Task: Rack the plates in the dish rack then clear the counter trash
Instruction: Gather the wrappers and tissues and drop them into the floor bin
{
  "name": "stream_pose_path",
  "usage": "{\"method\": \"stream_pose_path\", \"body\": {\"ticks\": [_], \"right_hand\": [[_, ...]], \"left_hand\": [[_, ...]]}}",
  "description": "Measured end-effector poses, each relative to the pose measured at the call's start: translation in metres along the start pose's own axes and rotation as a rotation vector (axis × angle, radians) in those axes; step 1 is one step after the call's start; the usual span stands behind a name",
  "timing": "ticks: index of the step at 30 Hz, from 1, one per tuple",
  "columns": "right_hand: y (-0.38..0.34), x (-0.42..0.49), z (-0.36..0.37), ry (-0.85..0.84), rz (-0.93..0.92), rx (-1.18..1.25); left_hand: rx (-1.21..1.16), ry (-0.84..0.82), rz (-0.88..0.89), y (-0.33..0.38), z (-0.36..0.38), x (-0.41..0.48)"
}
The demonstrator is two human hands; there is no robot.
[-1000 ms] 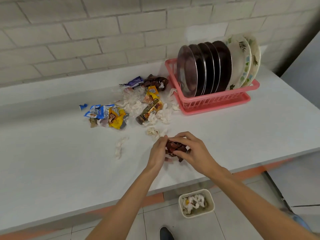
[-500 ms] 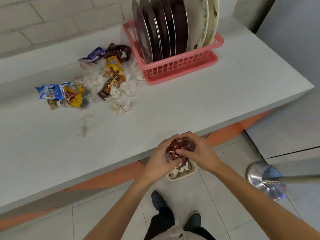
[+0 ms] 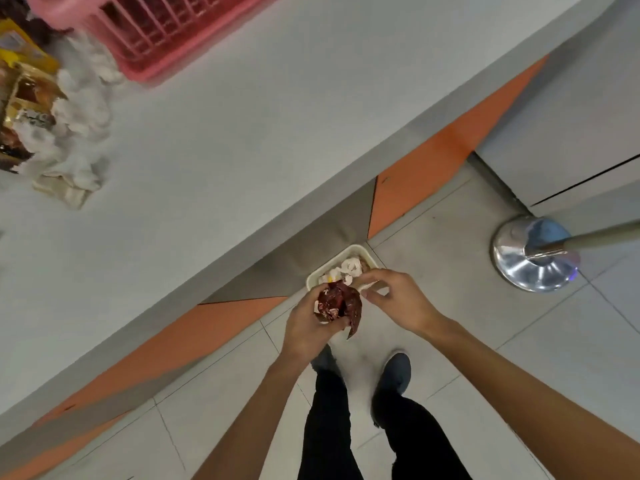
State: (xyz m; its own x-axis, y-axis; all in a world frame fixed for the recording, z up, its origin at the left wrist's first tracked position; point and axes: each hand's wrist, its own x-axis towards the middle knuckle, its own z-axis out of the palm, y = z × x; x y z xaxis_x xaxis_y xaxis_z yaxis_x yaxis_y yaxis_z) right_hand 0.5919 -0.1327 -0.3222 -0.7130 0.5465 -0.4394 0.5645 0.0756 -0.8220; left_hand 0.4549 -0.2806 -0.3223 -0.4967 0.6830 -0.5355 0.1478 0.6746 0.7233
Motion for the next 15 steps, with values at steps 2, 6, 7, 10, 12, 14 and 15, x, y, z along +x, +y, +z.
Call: {"method": "stream_pose_path", "body": {"ticks": [2, 6, 7, 10, 12, 14, 15], "right_hand": [[0.031, 0.014, 0.005, 0.016, 0.021, -0.031], [0.101, 0.045, 0.022, 0.031, 0.095, -0.044], [0.12, 0.052, 0.028, 0.038, 0.112, -0.04], [0.176, 0.07, 0.048, 0.062, 0.123, -0.024], [0.216, 0.08, 0.065, 0.066, 0.148, -0.028], [0.254, 0.09, 0.084, 0.064, 0.184, -0.011], [0.271, 0.094, 0.095, 0.056, 0.198, 0.007]], "left_hand": [[0.106, -0.024, -0.051, -0.02, 0.014, 0.024], [0.28, -0.045, -0.075, -0.069, 0.043, 0.082], [0.311, -0.044, -0.071, -0.082, 0.051, 0.097], [0.416, -0.048, -0.021, -0.12, 0.075, 0.143], [0.503, -0.043, 0.021, -0.147, 0.09, 0.174], [0.578, -0.057, 0.039, -0.176, 0.104, 0.203], [0.606, -0.077, 0.043, -0.19, 0.111, 0.216]]}}
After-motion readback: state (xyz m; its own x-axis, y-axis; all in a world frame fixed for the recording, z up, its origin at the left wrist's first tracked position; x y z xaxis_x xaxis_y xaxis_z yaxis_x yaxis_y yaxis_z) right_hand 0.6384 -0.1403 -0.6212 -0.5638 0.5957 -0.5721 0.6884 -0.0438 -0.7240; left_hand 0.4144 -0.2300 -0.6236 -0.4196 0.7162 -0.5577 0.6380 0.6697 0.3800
